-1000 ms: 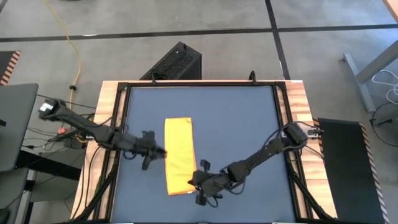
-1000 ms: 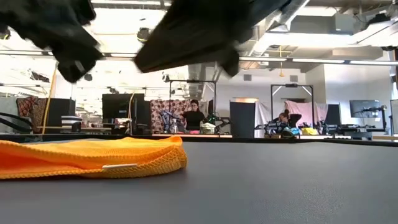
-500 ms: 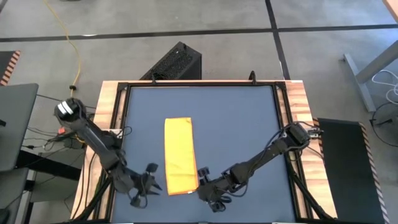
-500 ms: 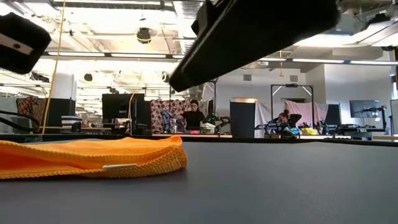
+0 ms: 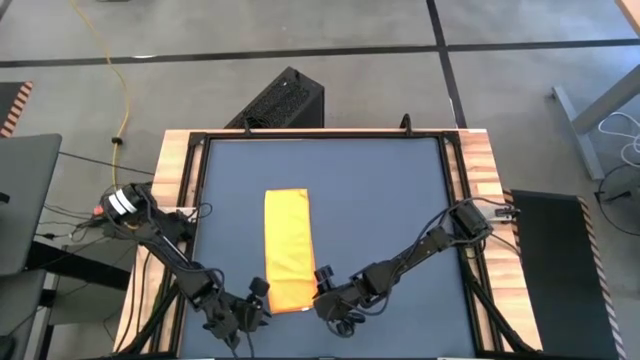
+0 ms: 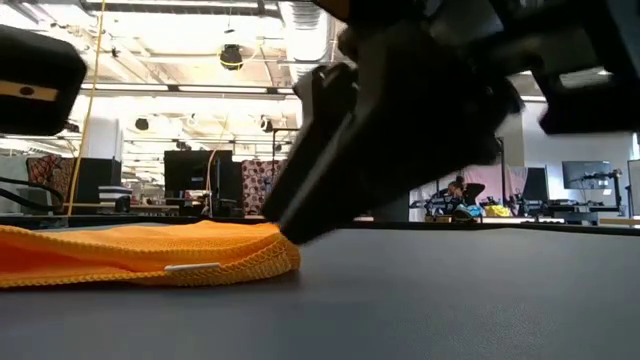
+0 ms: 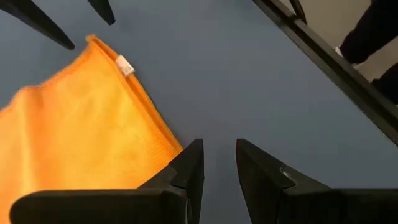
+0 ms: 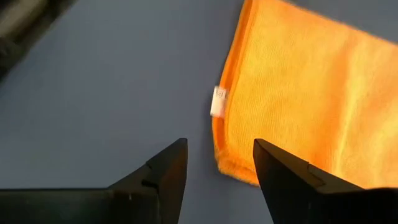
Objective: Roll towel
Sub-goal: Roll the yellow towel
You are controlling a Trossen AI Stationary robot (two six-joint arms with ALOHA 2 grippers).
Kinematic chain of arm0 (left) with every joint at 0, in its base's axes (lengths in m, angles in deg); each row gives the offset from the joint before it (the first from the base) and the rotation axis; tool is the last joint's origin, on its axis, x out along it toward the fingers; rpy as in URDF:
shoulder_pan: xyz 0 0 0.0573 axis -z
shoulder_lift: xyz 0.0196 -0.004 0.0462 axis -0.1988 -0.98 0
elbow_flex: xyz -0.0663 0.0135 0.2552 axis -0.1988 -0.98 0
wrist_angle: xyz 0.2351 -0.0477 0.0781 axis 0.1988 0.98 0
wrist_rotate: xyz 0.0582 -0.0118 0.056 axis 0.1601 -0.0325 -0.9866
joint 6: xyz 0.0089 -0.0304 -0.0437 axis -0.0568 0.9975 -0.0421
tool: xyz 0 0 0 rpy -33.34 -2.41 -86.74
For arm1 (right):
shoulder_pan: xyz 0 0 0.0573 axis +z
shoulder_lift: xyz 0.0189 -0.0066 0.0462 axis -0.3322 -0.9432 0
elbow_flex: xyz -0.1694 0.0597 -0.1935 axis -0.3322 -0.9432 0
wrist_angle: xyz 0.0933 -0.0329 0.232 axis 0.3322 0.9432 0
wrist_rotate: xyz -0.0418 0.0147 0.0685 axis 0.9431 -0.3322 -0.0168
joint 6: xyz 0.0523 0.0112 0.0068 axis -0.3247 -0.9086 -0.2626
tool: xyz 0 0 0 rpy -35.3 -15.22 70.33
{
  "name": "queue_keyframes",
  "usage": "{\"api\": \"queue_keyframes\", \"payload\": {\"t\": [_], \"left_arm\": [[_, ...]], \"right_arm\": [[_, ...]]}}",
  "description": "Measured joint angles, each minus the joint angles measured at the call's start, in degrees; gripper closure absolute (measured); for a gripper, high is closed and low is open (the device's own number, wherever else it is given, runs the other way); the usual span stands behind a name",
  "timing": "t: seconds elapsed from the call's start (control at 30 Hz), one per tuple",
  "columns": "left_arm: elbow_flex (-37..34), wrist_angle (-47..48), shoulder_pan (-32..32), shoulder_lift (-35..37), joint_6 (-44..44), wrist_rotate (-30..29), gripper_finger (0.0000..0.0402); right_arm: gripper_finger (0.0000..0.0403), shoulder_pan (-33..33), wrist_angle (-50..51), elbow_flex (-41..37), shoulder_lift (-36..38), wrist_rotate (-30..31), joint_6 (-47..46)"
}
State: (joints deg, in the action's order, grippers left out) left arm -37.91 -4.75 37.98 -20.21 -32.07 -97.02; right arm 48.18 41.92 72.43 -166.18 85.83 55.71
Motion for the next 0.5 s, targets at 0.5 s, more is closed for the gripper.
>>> {"api": "queue_keyframes", "payload": {"t": [0.5], "left_arm": [[0.0,4.7,-1.7,0.0,-3.2,1.3,0.0209]], "right_arm": [[0.0195,-0.8,-1.1,0.0,-0.3,-0.7,2.1]]}}
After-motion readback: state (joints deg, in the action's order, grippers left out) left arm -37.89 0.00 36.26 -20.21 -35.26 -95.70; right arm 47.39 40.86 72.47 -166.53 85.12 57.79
